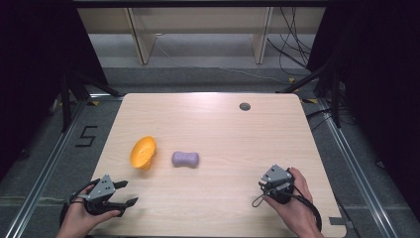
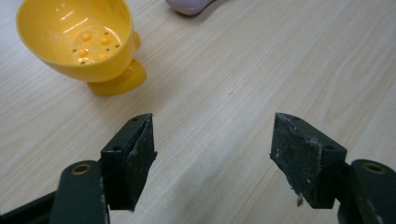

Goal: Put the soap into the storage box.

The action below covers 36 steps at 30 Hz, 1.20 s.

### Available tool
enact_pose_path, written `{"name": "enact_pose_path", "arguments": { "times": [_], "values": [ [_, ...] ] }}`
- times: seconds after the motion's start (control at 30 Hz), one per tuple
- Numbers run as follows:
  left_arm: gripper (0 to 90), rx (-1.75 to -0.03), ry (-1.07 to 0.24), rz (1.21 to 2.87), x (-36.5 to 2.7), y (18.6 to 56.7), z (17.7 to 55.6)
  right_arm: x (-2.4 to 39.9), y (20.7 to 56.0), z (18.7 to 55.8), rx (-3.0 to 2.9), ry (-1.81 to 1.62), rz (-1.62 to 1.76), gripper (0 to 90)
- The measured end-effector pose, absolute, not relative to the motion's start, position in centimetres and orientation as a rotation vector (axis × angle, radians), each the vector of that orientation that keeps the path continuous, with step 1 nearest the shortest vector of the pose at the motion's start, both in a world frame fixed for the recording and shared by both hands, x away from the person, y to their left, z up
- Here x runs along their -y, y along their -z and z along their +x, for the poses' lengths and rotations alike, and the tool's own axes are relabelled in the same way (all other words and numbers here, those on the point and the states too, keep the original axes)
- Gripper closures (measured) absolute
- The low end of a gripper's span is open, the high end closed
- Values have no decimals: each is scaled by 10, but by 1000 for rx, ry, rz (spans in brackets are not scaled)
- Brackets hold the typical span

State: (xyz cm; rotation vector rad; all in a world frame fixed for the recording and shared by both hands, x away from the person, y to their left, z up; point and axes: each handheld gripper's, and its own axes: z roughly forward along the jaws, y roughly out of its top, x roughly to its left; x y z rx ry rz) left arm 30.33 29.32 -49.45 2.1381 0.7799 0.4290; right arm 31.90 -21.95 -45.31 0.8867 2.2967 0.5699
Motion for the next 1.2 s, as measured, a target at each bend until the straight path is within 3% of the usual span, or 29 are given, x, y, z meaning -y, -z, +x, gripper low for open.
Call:
{"name": "enact_pose_path", "arguments": {
  "times": [0.47,0.67,1.2],
  "values": [
    [300,-630,-417,2382,-261,479,326,221,454,318,-2307,-578,872,371],
    [272,-588,-378,2420,-243,469,344,221,455,318,-2309,-581,871,371],
    [320,-372,-397,2560,-197,444,385,221,454,317,-2308,-577,870,371]
  ]
}}
